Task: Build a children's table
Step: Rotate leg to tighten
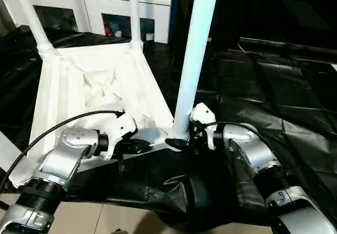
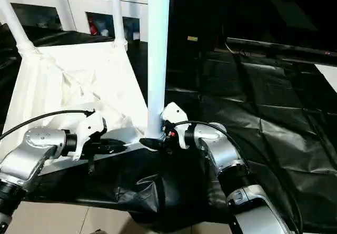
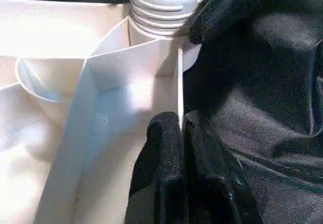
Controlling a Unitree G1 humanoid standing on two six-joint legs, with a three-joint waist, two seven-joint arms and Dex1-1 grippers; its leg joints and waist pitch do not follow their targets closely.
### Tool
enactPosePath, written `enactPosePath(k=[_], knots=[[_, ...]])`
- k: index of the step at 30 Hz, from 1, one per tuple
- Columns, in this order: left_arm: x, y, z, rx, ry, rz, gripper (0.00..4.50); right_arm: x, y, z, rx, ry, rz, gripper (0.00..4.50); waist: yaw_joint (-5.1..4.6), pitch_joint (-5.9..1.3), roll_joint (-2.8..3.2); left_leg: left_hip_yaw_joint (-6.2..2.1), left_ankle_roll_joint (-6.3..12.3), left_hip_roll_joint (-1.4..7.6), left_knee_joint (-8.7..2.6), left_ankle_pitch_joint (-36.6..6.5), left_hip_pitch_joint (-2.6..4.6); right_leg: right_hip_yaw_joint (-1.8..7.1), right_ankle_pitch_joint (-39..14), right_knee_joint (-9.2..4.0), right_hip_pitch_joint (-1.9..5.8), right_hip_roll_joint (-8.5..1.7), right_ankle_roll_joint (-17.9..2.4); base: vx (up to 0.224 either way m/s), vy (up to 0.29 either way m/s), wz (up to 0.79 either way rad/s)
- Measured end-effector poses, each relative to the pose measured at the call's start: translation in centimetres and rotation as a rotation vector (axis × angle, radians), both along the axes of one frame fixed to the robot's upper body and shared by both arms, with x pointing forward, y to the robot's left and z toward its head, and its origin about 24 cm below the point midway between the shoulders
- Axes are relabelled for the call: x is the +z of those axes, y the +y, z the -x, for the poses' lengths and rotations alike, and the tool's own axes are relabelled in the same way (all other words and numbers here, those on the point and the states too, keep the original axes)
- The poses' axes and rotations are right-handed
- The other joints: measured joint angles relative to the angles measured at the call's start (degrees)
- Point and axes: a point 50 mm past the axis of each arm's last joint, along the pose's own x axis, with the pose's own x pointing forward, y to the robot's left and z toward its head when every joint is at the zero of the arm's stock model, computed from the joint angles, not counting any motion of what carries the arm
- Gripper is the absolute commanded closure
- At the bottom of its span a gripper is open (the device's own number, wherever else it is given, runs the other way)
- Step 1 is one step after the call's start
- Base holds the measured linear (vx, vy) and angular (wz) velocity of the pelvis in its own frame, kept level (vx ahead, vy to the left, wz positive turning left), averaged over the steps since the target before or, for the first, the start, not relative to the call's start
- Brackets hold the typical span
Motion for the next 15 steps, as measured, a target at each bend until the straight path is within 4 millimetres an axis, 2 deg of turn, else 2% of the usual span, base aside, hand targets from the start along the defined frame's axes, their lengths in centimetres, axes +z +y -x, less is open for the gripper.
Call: enactPosePath(k=[2,6,7,13,15], knots=[[-0.04,-0.08,-0.05,0.011,0.003,0.005,4.04,-0.06,-0.04,-0.01,-0.004,0.001,0.0,0.64,0.05,-0.01,0.02,0.0,0.0,0.0,0.0,0.0,0.03,0.0,0.0,0.0,0.04,0.0,0.0,0.0,0.0,0.0],[-0.18,-0.49,-0.24,0.029,0.006,0.025,3.87,-0.09,-0.01,-0.05,-0.011,-0.002,0.004,0.64,0.08,0.03,0.24,-0.01,0.0,-0.01,0.01,0.0,0.05,0.0,0.05,0.0,0.11,-0.01,-0.06,0.0,0.0,0.0],[-0.21,-0.57,-0.27,0.031,0.007,0.032,3.66,-0.1,0.03,-0.05,-0.013,-0.003,0.004,0.64,0.11,0.05,0.26,-0.03,0.0,-0.01,0.01,0.0,0.05,0.0,0.05,0.02,0.11,-0.01,-0.06,0.0,0.0,0.0],[-0.22,-0.51,-0.35,0.025,0.027,0.039,3.66,-0.1,0.14,-0.04,-0.013,-0.003,0.002,0.64,0.08,0.05,0.33,-0.04,-0.01,-0.01,0.01,0.0,0.05,-0.01,0.05,0.03,0.11,0.0,-0.06,0.0,0.0,0.0],[-0.25,-0.45,-0.36,0.024,0.03,0.036,3.89,-0.1,0.15,-0.03,-0.012,-0.003,0.002,0.64,0.04,0.05,0.33,-0.04,-0.01,-0.01,0.01,0.0,0.05,0.0,0.05,0.02,0.11,0.0,-0.07,0.0,0.0,0.0]])
